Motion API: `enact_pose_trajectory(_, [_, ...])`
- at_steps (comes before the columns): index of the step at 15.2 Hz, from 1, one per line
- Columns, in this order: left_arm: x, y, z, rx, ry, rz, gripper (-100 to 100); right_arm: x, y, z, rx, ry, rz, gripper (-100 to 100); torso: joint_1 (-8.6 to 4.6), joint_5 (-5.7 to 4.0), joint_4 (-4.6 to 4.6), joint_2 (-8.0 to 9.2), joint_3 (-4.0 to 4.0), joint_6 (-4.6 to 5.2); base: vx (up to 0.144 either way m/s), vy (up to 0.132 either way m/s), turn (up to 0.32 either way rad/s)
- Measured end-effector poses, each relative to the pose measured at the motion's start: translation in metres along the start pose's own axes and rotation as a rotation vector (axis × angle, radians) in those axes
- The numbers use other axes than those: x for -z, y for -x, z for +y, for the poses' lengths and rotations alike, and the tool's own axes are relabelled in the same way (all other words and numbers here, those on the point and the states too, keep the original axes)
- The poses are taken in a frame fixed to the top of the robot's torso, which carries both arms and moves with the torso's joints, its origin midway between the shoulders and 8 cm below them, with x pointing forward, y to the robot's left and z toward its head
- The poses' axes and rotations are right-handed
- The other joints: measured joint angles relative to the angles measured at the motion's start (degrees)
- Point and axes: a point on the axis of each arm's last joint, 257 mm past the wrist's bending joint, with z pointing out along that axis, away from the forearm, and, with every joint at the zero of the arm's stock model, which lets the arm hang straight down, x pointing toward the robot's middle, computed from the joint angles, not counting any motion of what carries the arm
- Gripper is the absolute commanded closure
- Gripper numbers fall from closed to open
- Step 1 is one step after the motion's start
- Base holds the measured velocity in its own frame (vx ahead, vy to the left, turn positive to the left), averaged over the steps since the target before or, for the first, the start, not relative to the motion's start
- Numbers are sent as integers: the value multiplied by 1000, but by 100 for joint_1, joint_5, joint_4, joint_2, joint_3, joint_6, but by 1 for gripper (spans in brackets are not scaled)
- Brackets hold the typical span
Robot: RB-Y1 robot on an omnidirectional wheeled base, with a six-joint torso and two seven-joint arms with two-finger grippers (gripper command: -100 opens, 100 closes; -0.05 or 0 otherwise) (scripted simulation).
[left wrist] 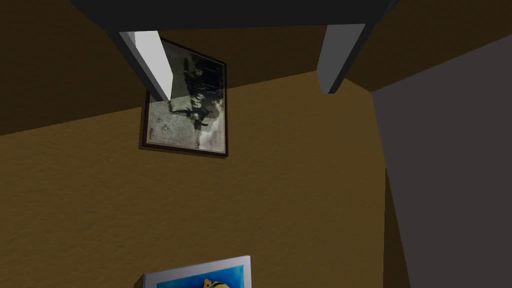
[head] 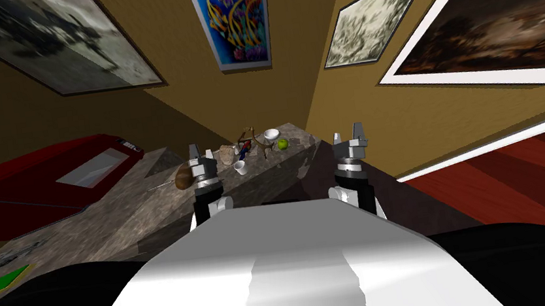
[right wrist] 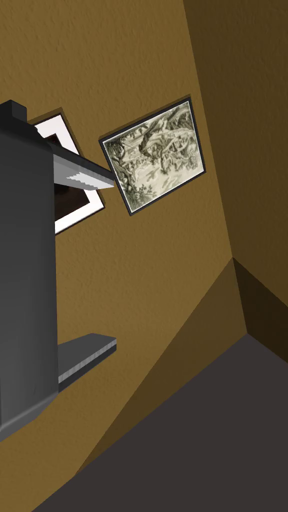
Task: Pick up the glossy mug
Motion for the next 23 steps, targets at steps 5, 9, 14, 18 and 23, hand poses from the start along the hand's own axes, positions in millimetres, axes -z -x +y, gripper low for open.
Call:
enact_pose_trajectory(5, [-1, 0, 17, -42, 53, 68, -100, 0, 0, 0, 0, 0, 0, 0, -10, -2, 0, 0, 0, 0, -1, -29, -45])
enact_pose_trajectory(9, [-1, 5, 42, -78, 127, 110, -100, 0, 0, 0, 0, 0, 0, 0, -14, -3, 0, 1, 0, 1, -2, -40, -46])
enact_pose_trajectory(14, [1, 19, 69, -113, 222, 135, -100, 0, 0, 0, 0, 0, 0, 0, -14, -3, 0, 1, 0, 0, -2, -40, -45])
enact_pose_trajectory(18, [2, 29, 89, -137, 290, 144, -100, 0, 0, 0, 0, 0, 0, 0, -12, -3, 0, 0, 0, 1, 1, -33, -47])
enact_pose_trajectory(23, [5, 49, 115, -169, 391, 145, -100, 0, 0, 0, 0, 0, 0, 0, -21, -4, 0, -1, 0, 2, 2, -48, -60])
